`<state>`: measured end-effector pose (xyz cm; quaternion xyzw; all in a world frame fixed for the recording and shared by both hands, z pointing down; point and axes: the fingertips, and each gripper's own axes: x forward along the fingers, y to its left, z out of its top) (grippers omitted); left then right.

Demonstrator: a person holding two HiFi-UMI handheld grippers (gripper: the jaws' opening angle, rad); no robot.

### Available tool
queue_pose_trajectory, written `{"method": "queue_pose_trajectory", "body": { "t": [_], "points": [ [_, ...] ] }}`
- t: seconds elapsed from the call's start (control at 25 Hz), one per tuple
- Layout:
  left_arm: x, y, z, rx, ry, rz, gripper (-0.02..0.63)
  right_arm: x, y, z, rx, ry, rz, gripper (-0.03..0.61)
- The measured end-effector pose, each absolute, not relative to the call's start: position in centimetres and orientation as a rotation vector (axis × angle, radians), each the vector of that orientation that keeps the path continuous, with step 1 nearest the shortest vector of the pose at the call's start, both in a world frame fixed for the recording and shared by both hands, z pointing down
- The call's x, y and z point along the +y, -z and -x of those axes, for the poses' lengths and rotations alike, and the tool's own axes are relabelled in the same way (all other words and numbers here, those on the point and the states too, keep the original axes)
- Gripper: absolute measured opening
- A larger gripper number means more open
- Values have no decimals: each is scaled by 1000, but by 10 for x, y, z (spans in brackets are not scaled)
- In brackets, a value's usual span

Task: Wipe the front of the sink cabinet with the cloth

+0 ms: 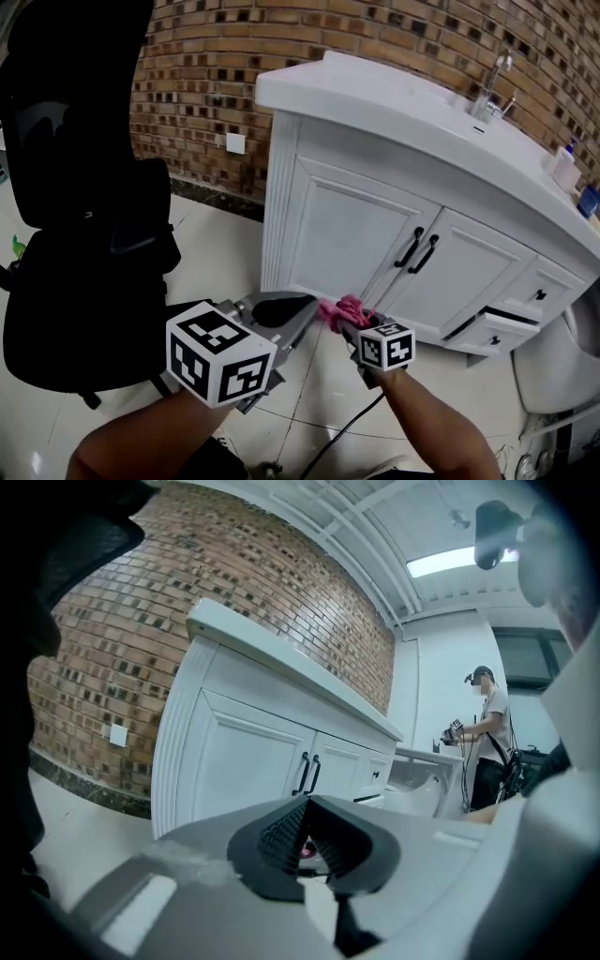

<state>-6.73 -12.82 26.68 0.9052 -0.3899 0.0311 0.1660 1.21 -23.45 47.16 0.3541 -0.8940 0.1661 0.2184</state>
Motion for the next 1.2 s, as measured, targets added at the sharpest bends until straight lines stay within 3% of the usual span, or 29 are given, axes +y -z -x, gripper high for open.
{"method": "queue_pose_trajectory", "body": {
  "t": [0.56,0.88,1.2],
  "points": [
    [-83,-254,-1,-1046,-159,-2695,5,-68,-237,-126,-2732,-362,-1179,133],
    [-55,-248,-12,-1002,-175,-2775,5,-15,-237,-186,-2738,-415,-1317,133],
    [-47,-244,-22,-953,-138,-2806,5,-9,-259,-190,-2692,-403,-1314,130]
  ]
}}
